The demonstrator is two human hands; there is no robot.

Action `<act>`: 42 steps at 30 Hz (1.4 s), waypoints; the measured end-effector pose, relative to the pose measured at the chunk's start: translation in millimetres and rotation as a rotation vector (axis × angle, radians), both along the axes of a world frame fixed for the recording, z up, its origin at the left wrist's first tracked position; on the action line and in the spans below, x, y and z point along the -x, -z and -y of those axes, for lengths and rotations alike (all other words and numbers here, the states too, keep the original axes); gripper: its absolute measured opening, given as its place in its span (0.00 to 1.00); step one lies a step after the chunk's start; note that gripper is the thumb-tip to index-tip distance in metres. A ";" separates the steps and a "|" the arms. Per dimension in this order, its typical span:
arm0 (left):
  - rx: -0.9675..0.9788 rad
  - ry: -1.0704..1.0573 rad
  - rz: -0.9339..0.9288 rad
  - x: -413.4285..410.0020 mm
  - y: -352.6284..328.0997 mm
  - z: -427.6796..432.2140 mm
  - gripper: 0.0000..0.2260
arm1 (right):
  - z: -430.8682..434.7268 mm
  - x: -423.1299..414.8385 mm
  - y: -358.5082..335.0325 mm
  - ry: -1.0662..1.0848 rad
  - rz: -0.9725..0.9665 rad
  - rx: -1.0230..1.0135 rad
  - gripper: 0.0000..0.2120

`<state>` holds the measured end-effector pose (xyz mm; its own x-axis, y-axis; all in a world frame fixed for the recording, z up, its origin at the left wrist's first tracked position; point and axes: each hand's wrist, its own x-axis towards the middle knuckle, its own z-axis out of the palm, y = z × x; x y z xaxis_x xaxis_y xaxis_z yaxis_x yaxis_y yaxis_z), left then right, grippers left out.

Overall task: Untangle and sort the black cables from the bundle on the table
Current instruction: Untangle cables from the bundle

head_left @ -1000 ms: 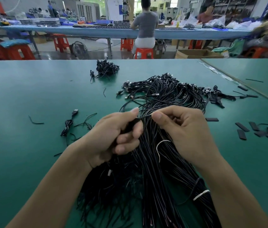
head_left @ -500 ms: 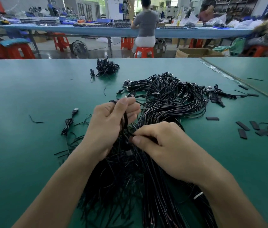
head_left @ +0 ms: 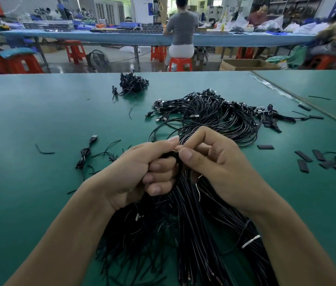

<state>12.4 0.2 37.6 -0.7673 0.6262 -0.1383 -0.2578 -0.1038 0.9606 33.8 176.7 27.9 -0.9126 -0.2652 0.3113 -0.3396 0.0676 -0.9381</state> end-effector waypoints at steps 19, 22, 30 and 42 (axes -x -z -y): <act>0.078 -0.072 -0.133 -2.3 18.4 -21.3 0.24 | 6.1 -4.7 -3.7 0.375 -0.254 -0.346 0.09; 0.162 -0.125 -0.184 -3.3 21.2 -25.9 0.26 | 4.7 -2.8 -1.2 0.381 -0.199 -0.211 0.10; 0.281 0.004 -0.396 -0.3 21.5 -23.7 0.17 | -8.0 2.6 -1.9 0.378 -0.125 -0.209 0.08; 0.626 -0.415 -0.406 21.8 29.0 -0.4 0.17 | -12.2 1.9 0.4 0.404 0.035 -0.424 0.19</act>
<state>-9.4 0.5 8.6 -0.9826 0.1834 -0.0299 0.0603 0.4672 0.8821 31.9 188.9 27.6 -0.9750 0.0110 0.2217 -0.1782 0.5571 -0.8111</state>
